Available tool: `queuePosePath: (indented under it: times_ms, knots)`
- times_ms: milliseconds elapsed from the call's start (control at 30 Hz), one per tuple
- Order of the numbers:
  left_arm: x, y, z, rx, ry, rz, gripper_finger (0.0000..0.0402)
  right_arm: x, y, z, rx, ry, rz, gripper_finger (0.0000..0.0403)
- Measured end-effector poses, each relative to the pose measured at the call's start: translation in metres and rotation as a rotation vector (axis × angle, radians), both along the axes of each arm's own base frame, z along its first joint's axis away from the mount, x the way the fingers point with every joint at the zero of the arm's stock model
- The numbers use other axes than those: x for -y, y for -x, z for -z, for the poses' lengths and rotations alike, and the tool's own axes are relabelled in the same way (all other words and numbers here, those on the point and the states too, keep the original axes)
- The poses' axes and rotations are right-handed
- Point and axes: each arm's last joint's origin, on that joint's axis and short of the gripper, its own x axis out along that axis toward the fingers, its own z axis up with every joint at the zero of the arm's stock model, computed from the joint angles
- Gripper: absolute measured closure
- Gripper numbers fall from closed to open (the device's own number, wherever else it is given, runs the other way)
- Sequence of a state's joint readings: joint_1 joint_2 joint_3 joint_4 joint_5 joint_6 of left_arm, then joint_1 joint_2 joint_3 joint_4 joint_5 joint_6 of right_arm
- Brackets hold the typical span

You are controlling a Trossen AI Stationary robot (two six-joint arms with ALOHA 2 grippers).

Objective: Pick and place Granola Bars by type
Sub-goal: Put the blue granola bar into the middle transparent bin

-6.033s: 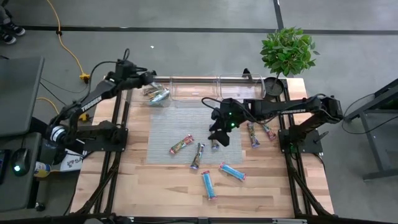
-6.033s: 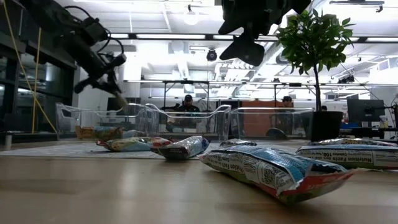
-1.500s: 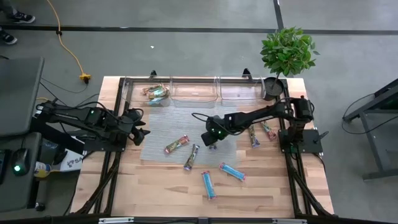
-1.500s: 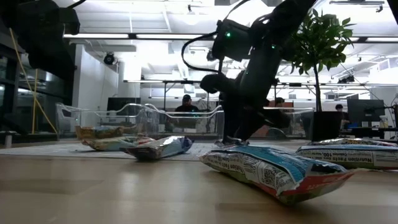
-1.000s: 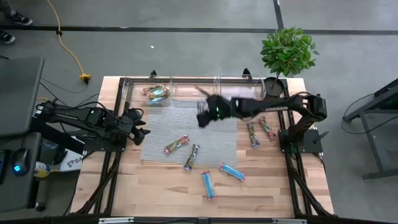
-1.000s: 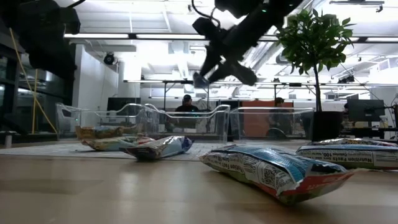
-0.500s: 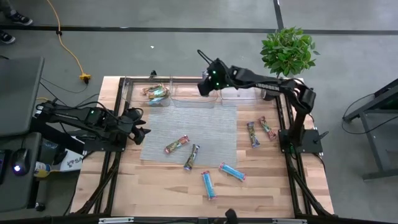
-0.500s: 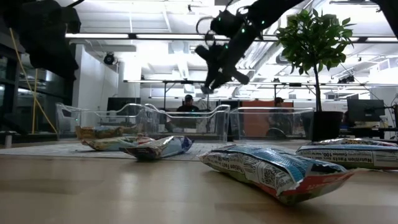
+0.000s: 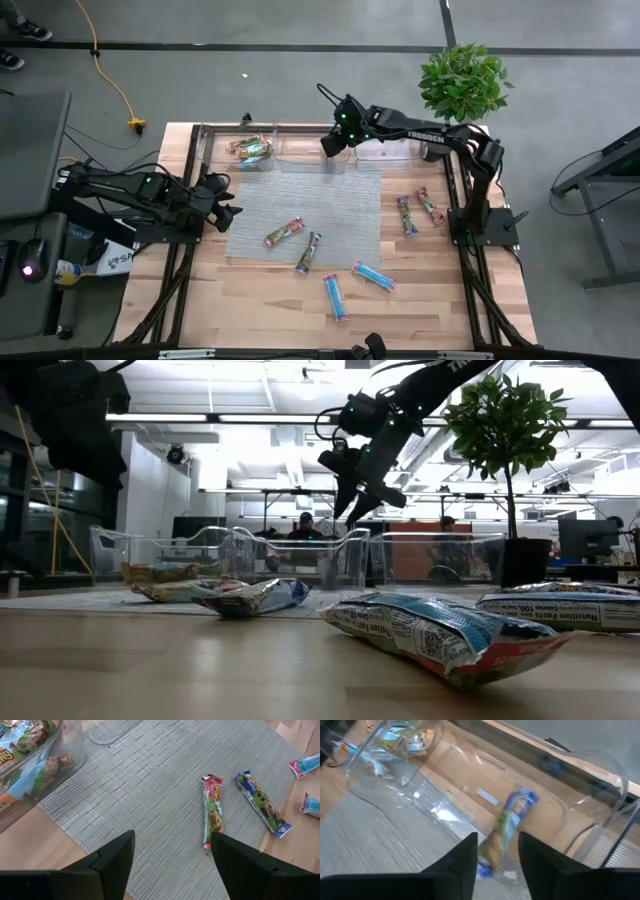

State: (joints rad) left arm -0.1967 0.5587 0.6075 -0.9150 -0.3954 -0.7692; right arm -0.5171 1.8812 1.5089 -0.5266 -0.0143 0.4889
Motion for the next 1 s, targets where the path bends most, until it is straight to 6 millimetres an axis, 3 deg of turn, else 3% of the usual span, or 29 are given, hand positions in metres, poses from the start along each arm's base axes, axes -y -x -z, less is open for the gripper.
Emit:
queuePosePath:
  times_ms: [167, 267, 400, 533, 633, 800, 933, 1000]
  knots:
    - [0.000, 0.000, 0.000, 0.000, 0.001, 0.000, 0.0145, -0.001, -0.002, -0.003, 0.051, -0.031, -0.060, 0.0230]
    - [0.000, 0.000, 0.000, 0.000, 0.001, 0.000, 0.0145, -0.009, -0.005, -0.015, 0.141, -0.058, -0.145, 0.0221]
    - [0.000, 0.000, 0.000, 0.000, 0.001, 0.000, 0.0145, -0.034, -0.005, -0.045, 0.228, -0.039, -0.229, 0.0220]
    - [0.000, 0.000, 0.000, 0.000, 0.000, 0.000, 0.0145, -0.074, 0.004, -0.074, 0.224, -0.005, -0.275, 0.0225]
    - [0.000, 0.000, 0.000, -0.001, -0.001, 0.002, 0.0145, -0.111, 0.017, -0.084, 0.123, -0.029, -0.266, 0.0231]
    - [0.000, 0.000, 0.000, -0.001, -0.006, 0.000, 0.0145, -0.175, 0.043, -0.076, -0.191, -0.082, -0.157, 0.0241]
    - [0.000, 0.000, 0.000, -0.001, -0.009, -0.001, 0.0145, -0.207, 0.077, -0.068, -0.489, -0.035, 0.074, 0.0248]
    - [0.000, 0.000, 0.000, -0.001, -0.009, -0.001, 0.0145, -0.216, 0.088, -0.066, -0.556, -0.005, 0.163, 0.0248]
